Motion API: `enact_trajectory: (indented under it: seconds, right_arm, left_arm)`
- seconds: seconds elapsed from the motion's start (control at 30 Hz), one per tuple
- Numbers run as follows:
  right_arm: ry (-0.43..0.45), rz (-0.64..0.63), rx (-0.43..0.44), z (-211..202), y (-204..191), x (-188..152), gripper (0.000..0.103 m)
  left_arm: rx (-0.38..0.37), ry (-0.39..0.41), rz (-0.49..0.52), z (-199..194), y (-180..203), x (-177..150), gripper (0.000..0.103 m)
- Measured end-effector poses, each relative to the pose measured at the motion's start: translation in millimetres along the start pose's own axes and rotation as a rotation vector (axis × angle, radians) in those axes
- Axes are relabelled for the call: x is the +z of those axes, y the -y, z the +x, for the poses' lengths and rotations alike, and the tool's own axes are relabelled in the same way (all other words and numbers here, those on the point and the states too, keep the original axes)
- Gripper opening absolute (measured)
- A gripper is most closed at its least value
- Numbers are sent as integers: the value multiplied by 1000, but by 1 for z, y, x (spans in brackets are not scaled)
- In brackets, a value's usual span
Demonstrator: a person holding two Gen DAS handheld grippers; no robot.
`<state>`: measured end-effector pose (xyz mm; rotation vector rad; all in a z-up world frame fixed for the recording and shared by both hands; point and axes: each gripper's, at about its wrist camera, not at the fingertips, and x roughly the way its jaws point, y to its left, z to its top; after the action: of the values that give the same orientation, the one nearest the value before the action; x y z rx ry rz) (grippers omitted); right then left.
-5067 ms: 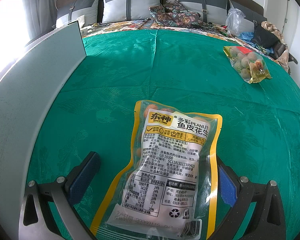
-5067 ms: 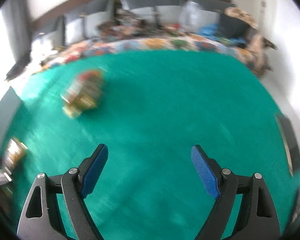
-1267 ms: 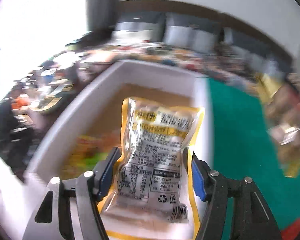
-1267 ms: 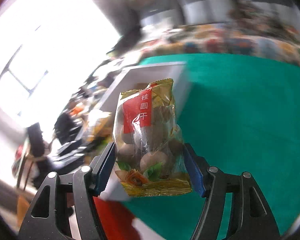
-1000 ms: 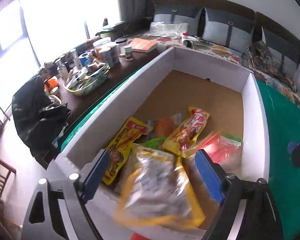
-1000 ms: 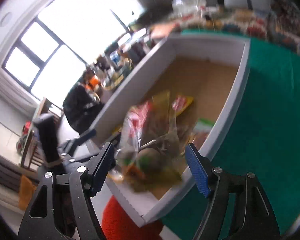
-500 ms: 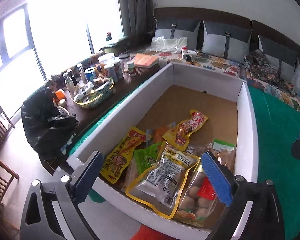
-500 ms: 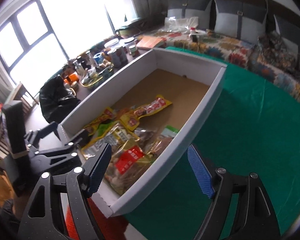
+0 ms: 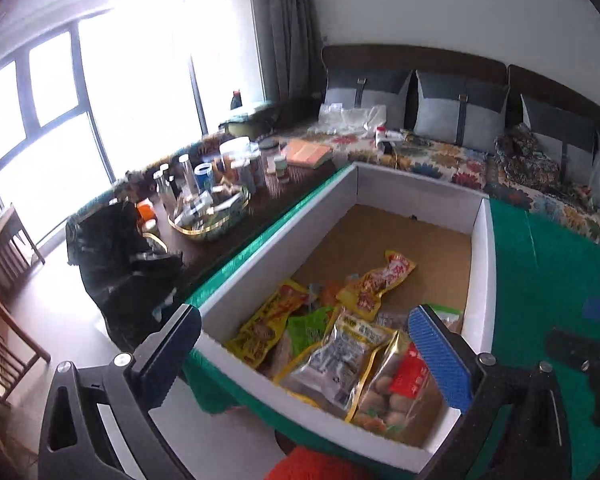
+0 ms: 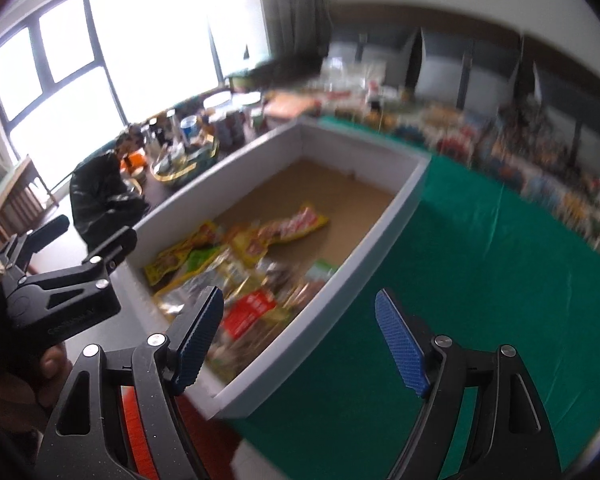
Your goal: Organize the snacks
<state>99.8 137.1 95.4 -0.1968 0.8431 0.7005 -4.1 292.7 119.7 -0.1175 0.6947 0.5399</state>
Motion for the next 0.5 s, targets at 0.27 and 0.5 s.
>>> enact_trajectory:
  seconds: [0.27, 0.5]
  right_arm:
    - [-71, 41, 54, 3, -17, -5, 81]
    - [-41, -38, 32, -9, -40, -2, 81]
  left_arm:
    - [-49, -67, 74, -1, -4, 0, 103]
    - [-47, -91, 49, -5, -15, -3, 103]
